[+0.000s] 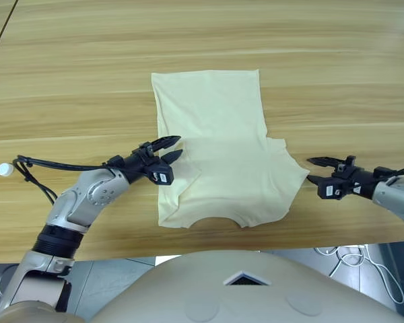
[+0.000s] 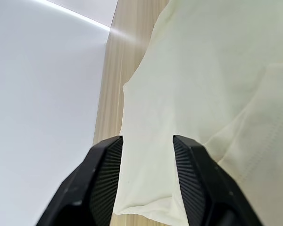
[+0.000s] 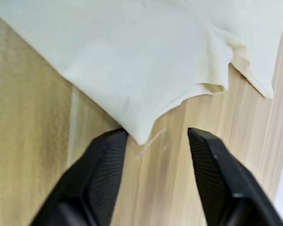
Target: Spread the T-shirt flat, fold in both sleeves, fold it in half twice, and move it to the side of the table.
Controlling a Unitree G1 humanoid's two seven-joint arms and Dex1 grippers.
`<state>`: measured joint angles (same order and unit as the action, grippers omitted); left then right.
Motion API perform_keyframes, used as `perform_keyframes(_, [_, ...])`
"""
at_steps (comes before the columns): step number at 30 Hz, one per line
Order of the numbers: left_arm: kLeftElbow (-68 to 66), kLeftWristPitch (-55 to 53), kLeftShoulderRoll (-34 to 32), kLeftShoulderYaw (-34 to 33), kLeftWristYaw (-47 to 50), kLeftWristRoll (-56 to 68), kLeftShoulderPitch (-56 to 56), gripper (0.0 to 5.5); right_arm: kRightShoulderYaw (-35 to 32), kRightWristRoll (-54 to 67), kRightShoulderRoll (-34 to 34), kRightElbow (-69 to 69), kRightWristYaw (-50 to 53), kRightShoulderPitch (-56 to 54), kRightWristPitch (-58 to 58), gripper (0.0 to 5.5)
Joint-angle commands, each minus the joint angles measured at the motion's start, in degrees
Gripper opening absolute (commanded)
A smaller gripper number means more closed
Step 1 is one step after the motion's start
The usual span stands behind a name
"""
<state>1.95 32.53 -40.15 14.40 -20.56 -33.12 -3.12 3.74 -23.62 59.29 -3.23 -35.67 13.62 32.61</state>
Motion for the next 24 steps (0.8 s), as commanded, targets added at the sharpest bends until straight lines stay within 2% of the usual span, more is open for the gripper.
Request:
perform_keyframes(1, [-0.42, 0.40, -0.01, 0.34, 0.42, -0.76, 1.00, 2.00, 0.72, -0.44, 0.10, -0.74, -0.07, 0.42, 0.32, 1.60])
perform_keyframes(10, [-0.45, 0.54, 0.19, 0.60, 1.05, -1.27, 0.98, 2.00, 0.89, -0.39, 0.15, -1.44, 0.58, 0.40, 0.78, 0.03])
perform_keyframes(24, [-1.40, 1.39, 0.53, 0.67, 2.51, -1.50, 1.52, 2.00, -1.30, 2.54, -0.63, 0.89, 3.06, -0.73, 2.10, 0.03])
